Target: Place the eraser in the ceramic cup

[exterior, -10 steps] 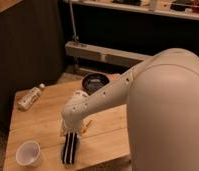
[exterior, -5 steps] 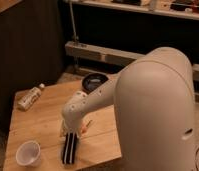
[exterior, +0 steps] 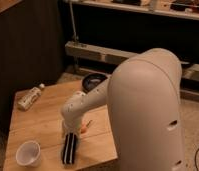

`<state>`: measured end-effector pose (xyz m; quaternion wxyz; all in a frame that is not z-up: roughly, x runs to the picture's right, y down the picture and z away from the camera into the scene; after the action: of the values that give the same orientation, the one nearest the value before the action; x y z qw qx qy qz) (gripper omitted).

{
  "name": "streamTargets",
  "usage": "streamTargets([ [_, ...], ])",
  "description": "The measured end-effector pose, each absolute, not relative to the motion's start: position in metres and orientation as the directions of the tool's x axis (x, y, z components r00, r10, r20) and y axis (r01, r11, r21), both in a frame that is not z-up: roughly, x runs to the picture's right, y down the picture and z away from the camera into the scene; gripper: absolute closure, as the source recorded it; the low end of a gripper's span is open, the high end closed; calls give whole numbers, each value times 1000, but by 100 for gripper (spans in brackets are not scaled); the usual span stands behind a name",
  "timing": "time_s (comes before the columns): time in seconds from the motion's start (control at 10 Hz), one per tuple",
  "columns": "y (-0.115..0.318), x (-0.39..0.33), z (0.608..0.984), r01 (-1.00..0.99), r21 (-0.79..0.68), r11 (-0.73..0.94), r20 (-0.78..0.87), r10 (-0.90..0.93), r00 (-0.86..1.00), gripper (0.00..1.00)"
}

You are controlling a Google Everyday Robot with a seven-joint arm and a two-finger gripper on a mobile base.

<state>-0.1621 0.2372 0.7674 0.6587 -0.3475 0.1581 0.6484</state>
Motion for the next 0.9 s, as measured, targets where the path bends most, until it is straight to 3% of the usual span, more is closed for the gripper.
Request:
streamTargets([
  [0.2, 237, -165, 770, -968, -241, -65, -665, 738, 116, 78],
  [0.6, 217, -171, 761, -968, -242, -62, -648, 753, 114, 80],
  [0.9, 161, -183, 726, -960, -277, -38, -575, 807, 134, 80],
])
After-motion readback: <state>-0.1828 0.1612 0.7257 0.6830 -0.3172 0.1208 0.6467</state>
